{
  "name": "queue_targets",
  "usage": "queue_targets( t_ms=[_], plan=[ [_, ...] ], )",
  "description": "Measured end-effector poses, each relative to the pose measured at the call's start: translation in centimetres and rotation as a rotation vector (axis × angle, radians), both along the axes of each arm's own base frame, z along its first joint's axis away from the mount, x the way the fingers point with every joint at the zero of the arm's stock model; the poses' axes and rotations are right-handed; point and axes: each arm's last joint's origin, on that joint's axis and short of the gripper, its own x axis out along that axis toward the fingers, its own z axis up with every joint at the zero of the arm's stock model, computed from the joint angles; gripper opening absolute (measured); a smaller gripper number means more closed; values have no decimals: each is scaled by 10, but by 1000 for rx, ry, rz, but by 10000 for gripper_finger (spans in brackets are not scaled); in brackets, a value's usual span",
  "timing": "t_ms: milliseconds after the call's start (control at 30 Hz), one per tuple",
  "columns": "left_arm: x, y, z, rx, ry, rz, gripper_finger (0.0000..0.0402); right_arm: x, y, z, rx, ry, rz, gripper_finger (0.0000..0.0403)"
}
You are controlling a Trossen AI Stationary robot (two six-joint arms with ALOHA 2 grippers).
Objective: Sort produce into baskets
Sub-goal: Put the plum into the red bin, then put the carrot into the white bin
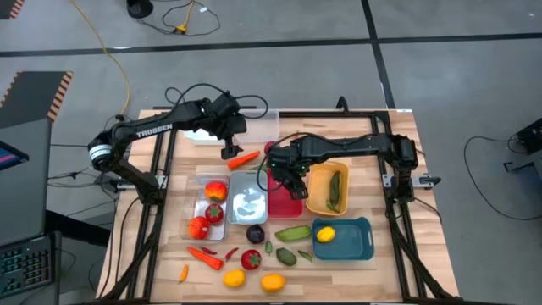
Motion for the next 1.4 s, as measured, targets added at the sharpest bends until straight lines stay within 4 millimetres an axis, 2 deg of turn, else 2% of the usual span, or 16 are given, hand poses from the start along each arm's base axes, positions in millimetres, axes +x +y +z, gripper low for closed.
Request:
queue_targets(
  t_ms=[200, 333, 500, 600, 867, 1100, 1400],
  plan=[
    [7, 1, -12, -49, 39, 26, 398, 0, -1, 0, 0, -1, -3, 350],
    [15, 3, -28, -79, 90, 32, 395, 0, -4, 0, -1, 1, -7, 372],
    [20, 5, -39, -102, 119, 36, 362, -2, -12, 0, 0, 10, -29, 373],
    [19, 6, -39, -104, 116, 61, 335, -5, -21, 1, 1, 24, -49, 371],
    [18, 5, -42, -115, 125, 74, 282, -23, -48, 17, -1, 35, -104, 370],
    [8, 1, -67, -137, 198, 103, 264, -43, -75, 26, -13, -13, -174, 370],
    [5, 1, -80, -108, 202, 112, 260, -54, -103, 26, -25, -50, -251, 370]
  ],
)
